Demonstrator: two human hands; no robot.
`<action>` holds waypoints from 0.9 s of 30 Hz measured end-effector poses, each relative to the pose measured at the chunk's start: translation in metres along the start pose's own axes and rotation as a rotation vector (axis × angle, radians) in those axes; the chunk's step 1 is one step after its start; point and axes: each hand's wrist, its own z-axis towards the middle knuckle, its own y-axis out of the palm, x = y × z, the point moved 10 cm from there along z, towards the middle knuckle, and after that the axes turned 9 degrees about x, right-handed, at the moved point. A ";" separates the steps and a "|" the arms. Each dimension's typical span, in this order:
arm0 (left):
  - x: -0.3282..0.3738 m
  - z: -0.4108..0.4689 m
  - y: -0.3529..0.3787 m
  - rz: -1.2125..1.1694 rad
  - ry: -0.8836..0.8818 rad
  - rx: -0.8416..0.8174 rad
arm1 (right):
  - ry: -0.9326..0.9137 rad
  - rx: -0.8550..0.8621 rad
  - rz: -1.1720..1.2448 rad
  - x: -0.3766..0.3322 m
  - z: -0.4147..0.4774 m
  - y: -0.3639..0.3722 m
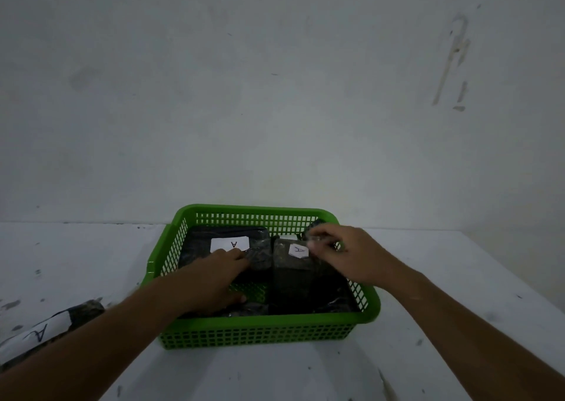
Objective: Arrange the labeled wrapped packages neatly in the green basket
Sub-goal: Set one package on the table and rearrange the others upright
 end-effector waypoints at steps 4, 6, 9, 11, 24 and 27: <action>0.002 0.001 -0.005 -0.086 -0.024 -0.008 | 0.008 0.212 -0.323 0.019 0.005 -0.036; 0.004 0.006 -0.012 -0.132 -0.028 0.018 | 0.050 0.216 -0.513 0.029 0.005 -0.039; 0.008 0.015 -0.024 -0.239 -0.030 0.103 | 0.045 0.140 -0.668 0.033 0.006 -0.025; 0.006 0.020 -0.031 -0.312 -0.047 0.156 | 0.008 0.135 -0.702 0.029 0.009 -0.016; -0.026 0.057 -0.031 -0.507 -0.137 0.269 | 0.119 0.208 -0.519 0.044 0.043 0.003; -0.026 0.070 -0.035 -0.503 -0.143 0.289 | 0.024 0.261 -0.481 0.032 0.045 -0.004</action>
